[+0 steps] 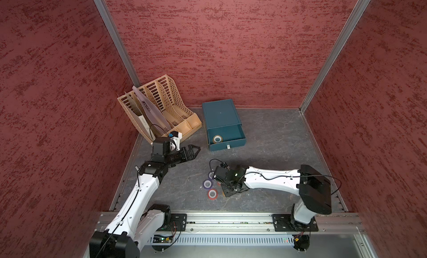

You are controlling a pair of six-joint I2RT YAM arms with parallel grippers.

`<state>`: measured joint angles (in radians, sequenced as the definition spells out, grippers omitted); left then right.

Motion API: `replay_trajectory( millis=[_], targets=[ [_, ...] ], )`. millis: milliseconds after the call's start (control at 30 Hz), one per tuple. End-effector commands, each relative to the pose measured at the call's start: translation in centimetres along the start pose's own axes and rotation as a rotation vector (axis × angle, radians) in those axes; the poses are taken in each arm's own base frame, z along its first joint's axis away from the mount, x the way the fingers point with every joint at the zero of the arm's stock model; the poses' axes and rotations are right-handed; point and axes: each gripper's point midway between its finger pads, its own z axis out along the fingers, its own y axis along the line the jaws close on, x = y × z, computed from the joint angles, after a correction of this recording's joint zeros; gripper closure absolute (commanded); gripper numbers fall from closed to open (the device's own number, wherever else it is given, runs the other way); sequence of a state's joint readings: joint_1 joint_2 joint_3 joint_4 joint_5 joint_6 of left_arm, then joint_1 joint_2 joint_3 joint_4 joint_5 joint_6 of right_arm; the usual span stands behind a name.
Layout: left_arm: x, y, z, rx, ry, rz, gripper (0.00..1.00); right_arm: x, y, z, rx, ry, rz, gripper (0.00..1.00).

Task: Place the transparent tape into the drawer according to color
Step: Pick up the tape at the center of the board, then place the tape in the drawer.

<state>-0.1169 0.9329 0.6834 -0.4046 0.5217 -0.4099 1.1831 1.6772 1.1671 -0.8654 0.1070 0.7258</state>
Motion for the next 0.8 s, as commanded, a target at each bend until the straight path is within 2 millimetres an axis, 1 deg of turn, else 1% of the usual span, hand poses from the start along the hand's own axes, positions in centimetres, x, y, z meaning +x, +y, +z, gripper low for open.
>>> replay_trajectory(
  millis=[0,300,333,367,400,500,667,767],
  targets=[
    [-0.1,0.0,-0.3,0.002,-0.003,0.019,0.0,-1.3,-0.3,-3.7,-0.003,-0.086,0.008,1.0],
    [-0.4,-0.4,-0.5,0.007,-0.011,0.017,0.0,-3.6,-0.8,-10.5,-0.06,-0.223,0.006,1.0],
    [-0.5,-0.4,-0.6,0.006,-0.013,0.017,0.0,-3.9,-0.9,-11.0,-0.06,-0.235,0.007,1.0],
    [-0.5,-0.5,-0.7,0.007,-0.017,0.018,0.0,-4.3,-1.1,-11.4,-0.056,-0.244,0.007,1.0],
    [-0.7,-0.5,-0.8,0.007,-0.021,0.019,0.0,-4.6,-1.4,-12.9,-0.071,-0.279,0.012,1.0],
    [-0.8,-0.7,-0.9,0.007,-0.025,0.021,0.0,-5.5,-2.1,-15.0,-0.074,-0.325,0.017,1.0],
    [-1.0,-0.8,-1.0,0.007,-0.029,0.022,0.0,-6.8,-3.1,-17.9,-0.101,-0.394,0.035,1.0],
    [-1.2,-0.9,-1.0,0.009,-0.035,0.023,0.0,-7.6,-4.0,-19.7,-0.105,-0.448,0.054,1.0]
  ],
)
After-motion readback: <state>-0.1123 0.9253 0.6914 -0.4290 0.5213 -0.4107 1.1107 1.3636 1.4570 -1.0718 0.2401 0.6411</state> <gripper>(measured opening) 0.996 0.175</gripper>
